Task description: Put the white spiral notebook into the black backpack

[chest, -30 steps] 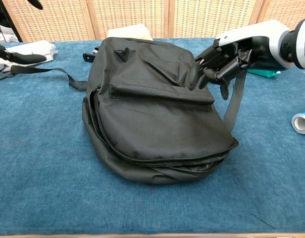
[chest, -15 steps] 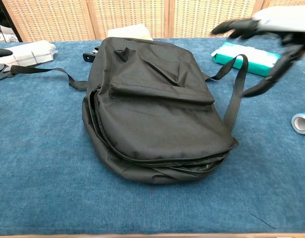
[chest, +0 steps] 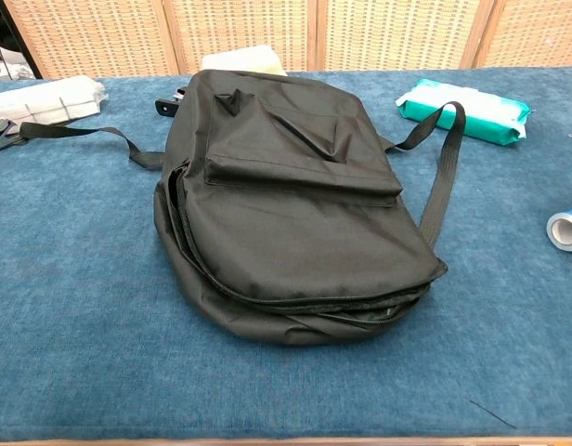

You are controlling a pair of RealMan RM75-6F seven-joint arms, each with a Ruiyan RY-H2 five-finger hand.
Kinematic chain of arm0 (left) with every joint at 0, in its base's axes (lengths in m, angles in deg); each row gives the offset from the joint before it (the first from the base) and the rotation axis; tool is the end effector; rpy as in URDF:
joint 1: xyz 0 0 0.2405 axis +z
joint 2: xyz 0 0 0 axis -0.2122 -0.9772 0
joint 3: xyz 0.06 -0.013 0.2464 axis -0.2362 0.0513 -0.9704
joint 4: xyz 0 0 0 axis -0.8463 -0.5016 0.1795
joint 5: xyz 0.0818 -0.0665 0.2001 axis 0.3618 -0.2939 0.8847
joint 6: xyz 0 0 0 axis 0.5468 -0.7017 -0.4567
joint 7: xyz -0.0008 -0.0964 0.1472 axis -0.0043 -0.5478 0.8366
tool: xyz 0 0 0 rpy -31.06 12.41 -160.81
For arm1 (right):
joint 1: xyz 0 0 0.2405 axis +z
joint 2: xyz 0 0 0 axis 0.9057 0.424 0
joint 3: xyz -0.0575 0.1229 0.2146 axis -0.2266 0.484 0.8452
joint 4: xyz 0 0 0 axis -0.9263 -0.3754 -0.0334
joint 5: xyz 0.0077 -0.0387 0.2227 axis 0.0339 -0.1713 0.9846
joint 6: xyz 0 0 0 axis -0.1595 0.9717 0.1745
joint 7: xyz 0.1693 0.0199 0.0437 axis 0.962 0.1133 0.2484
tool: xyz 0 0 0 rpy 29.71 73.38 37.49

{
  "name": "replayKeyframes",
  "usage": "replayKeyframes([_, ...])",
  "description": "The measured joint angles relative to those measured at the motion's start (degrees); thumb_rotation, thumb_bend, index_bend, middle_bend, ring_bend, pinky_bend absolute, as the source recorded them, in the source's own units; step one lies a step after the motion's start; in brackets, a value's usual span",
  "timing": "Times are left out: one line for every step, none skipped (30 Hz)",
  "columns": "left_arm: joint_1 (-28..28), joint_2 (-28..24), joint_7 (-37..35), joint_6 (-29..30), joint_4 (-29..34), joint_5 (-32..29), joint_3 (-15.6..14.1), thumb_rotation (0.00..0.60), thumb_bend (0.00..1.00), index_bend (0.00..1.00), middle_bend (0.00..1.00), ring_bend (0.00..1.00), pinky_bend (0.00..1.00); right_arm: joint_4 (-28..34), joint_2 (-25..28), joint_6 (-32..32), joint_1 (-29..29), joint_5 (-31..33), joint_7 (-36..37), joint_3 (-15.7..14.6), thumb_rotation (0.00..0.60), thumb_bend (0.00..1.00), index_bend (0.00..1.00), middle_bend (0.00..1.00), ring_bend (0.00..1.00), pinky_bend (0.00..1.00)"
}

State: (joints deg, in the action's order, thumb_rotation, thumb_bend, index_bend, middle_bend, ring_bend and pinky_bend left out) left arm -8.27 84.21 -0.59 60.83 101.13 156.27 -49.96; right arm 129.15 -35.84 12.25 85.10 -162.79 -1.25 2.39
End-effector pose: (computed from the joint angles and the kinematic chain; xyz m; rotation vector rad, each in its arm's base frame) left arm -0.2949 0.2846 0.1233 -1.3838 -0.9523 -1.1242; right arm -0.2673 -0.2798 0.1245 1.5587 -0.6816 1.0232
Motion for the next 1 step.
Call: replayKeyframes([1.3,-0.8,0.6,-0.1,1.2,-0.7,-0.2,0.6,0.0,0.0,0.0,0.0,0.0,-0.4,-0.1,0.8,-1.0,0.3,0.4,0.0,0.6,0.0,0.0,0.0,0.0,0.0])
